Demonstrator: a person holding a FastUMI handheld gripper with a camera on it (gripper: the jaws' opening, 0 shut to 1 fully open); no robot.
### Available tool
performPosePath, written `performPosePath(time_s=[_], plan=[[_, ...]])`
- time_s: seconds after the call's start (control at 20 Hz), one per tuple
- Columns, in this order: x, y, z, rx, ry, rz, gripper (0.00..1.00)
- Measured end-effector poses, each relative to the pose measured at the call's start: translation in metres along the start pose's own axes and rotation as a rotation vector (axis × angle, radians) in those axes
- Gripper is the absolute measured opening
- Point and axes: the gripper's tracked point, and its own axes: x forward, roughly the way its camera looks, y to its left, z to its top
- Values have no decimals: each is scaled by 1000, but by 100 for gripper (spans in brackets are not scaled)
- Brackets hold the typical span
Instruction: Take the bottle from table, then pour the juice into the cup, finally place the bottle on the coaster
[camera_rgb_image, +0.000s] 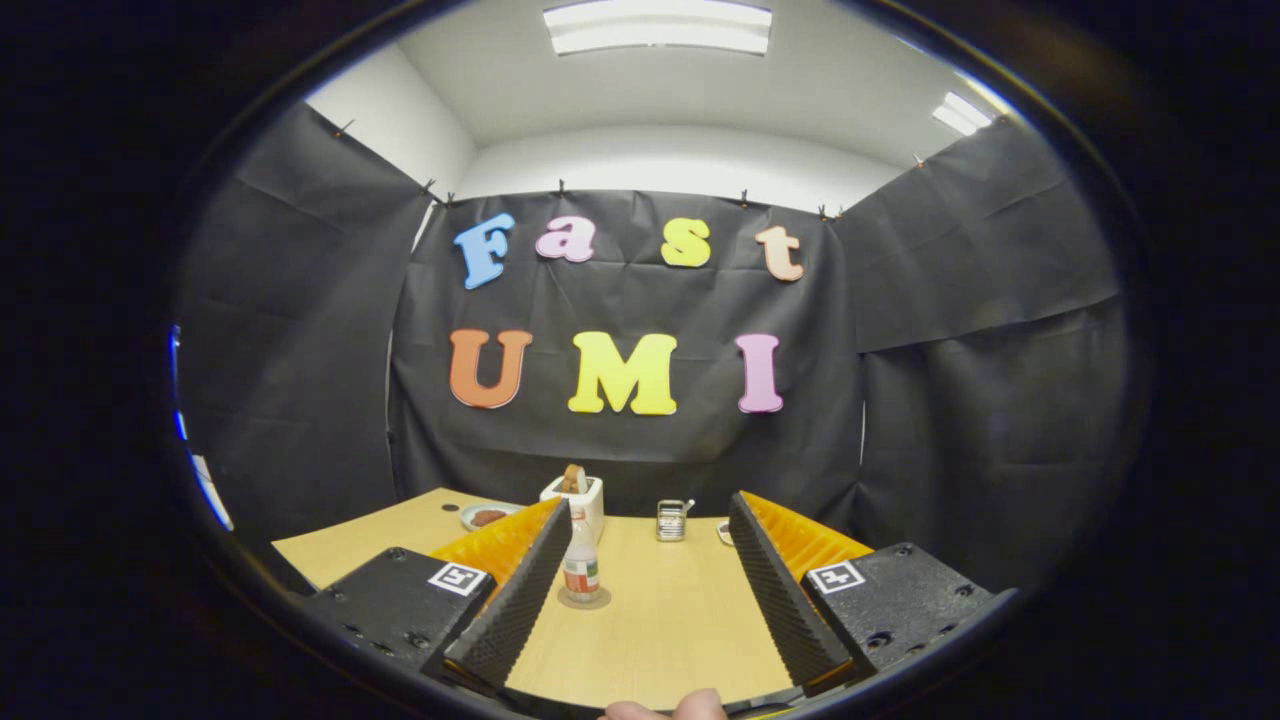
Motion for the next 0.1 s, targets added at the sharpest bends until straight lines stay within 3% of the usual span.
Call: performPosePath(time_s=[0.1], plan=[[1, 0, -1, 3, 1, 0, 100]])
